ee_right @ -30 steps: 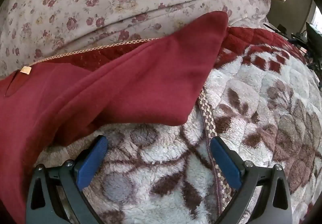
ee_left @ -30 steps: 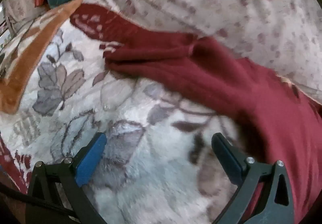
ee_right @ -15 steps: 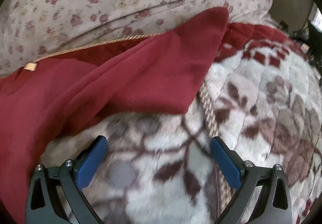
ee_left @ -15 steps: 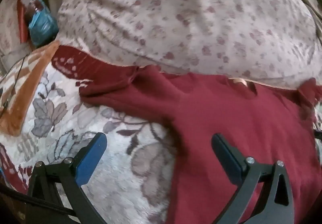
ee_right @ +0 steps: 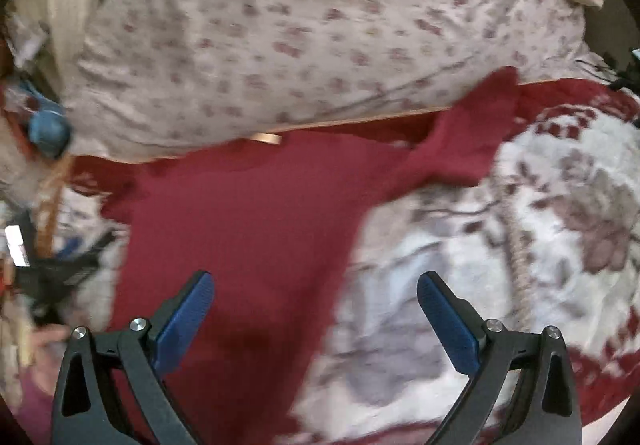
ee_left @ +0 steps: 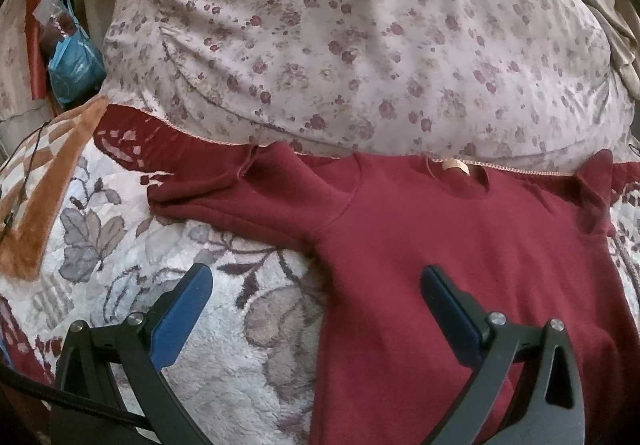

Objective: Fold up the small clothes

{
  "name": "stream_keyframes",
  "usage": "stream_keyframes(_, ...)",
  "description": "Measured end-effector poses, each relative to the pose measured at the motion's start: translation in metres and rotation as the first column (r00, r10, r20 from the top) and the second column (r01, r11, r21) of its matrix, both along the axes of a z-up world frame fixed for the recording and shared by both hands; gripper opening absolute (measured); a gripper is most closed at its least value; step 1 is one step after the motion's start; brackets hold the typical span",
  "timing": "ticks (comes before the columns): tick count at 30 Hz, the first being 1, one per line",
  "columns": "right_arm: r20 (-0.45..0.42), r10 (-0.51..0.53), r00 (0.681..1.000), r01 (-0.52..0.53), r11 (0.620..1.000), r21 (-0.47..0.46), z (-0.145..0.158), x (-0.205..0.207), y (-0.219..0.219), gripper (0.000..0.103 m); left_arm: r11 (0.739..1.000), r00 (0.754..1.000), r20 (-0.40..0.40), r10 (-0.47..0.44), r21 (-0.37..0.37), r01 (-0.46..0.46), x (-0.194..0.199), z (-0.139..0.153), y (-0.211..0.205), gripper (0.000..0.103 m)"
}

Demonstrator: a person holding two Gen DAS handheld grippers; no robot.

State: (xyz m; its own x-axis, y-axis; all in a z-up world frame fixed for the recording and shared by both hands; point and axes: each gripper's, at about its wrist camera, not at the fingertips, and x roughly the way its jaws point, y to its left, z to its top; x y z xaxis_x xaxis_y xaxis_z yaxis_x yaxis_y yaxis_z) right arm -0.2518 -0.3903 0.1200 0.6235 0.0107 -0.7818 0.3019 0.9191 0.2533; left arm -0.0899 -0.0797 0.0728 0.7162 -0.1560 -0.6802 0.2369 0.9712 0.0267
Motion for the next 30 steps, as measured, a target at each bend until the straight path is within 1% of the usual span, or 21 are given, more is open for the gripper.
stream_keyframes(3, 0.026, 0.081, 0.996, -0.082, 0.996, 0.023, 0.013, 0.007, 0.042, 0.103, 1.0, 1.0, -0.001, 0.004, -0.001, -0.004, 0.0, 0.0, 0.001, 0.103)
stream_keyframes(5, 0.025, 0.162, 0.986, -0.164, 0.981, 0.101, 0.02, 0.016, 0.063, 0.103, 1.0, 1.0, -0.01, 0.008, -0.003, -0.008, 0.002, -0.001, 0.002, 0.103)
stream_keyframes(6, 0.025, 0.184, 0.983, -0.186, 0.975, 0.12, 0.026, 0.017, 0.071, 0.103, 1.0, 1.0, -0.014, 0.011, -0.008, -0.011, 0.003, -0.001, 0.003, 0.103)
stream_keyframes(7, 0.029, 0.201, 0.979, -0.203, 0.971, 0.126, 0.032, 0.016, 0.077, 0.103, 1.0, 1.0, -0.015, 0.014, -0.015, -0.014, 0.003, 0.0, 0.004, 0.103)
stream_keyframes(10, 0.074, 0.249, 0.966, -0.256, 0.961, 0.103, 0.053, 0.014, 0.095, 0.103, 1.0, 1.0, -0.012, 0.016, -0.027, -0.016, 0.004, 0.002, 0.005, 0.103)
stream_keyframes(13, 0.096, 0.292, 0.951, -0.302, 0.947, 0.108, 0.06, 0.016, 0.103, 0.103, 1.0, 1.0, -0.007, 0.017, -0.022, -0.017, 0.004, 0.003, 0.005, 0.103)
stream_keyframes(15, 0.083, 0.266, 0.96, -0.271, 0.961, 0.058, 0.059, 0.026, 0.106, 0.103, 1.0, 1.0, -0.01, 0.018, -0.02, -0.018, 0.004, 0.003, 0.005, 0.103)
stream_keyframes(16, 0.087, 0.254, 0.963, -0.256, 0.967, 0.015, 0.054, 0.034, 0.111, 0.103, 1.0, 1.0, -0.011, 0.02, -0.02, -0.02, 0.004, 0.003, 0.005, 0.103)
stream_keyframes(18, 0.102, 0.25, 0.963, -0.247, 0.968, -0.036, 0.049, 0.047, 0.116, 0.103, 1.0, 1.0, -0.009, 0.025, -0.019, -0.025, 0.004, 0.003, 0.005, 0.103)
stream_keyframes(20, 0.07, 0.215, 0.974, -0.205, 0.97, -0.133, 0.038, 0.065, 0.121, 0.103, 0.999, 0.999, -0.008, 0.033, -0.016, -0.033, 0.005, 0.002, 0.006, 0.103)
stream_keyframes(22, 0.058, 0.215, 0.975, -0.205, 0.968, -0.147, 0.029, 0.079, 0.123, 0.103, 0.999, 0.999, -0.011, 0.036, -0.016, -0.036, 0.007, 0.002, 0.007, 0.103)
stream_keyframes(24, 0.037, 0.198, 0.979, -0.192, 0.974, -0.124, 0.022, 0.089, 0.124, 0.103, 0.999, 0.999, -0.017, 0.038, -0.016, -0.038, 0.01, 0.0, 0.007, 0.103)
stream_keyframes(26, 0.038, 0.196, 0.98, -0.194, 0.98, -0.049, 0.018, 0.091, 0.125, 0.103, 0.999, 0.999, -0.023, 0.038, -0.018, -0.038, 0.013, 0.0, 0.006, 0.103)
stream_keyframes(27, 0.04, 0.204, 0.978, -0.204, 0.979, 0.004, 0.02, 0.091, 0.127, 0.103, 0.999, 0.999, -0.027, 0.038, -0.019, -0.039, 0.015, -0.001, 0.006, 0.103)
stream_keyframes(29, 0.039, 0.241, 0.97, -0.243, 0.967, 0.076, 0.028, 0.088, 0.133, 0.103, 0.999, 0.999, -0.037, 0.037, -0.021, -0.038, 0.018, -0.002, 0.005, 0.103)
stream_keyframes(30, 0.037, 0.277, 0.96, -0.279, 0.953, 0.12, 0.034, 0.085, 0.138, 0.103, 0.999, 0.999, -0.043, 0.034, -0.024, -0.035, 0.02, -0.003, 0.004, 0.103)
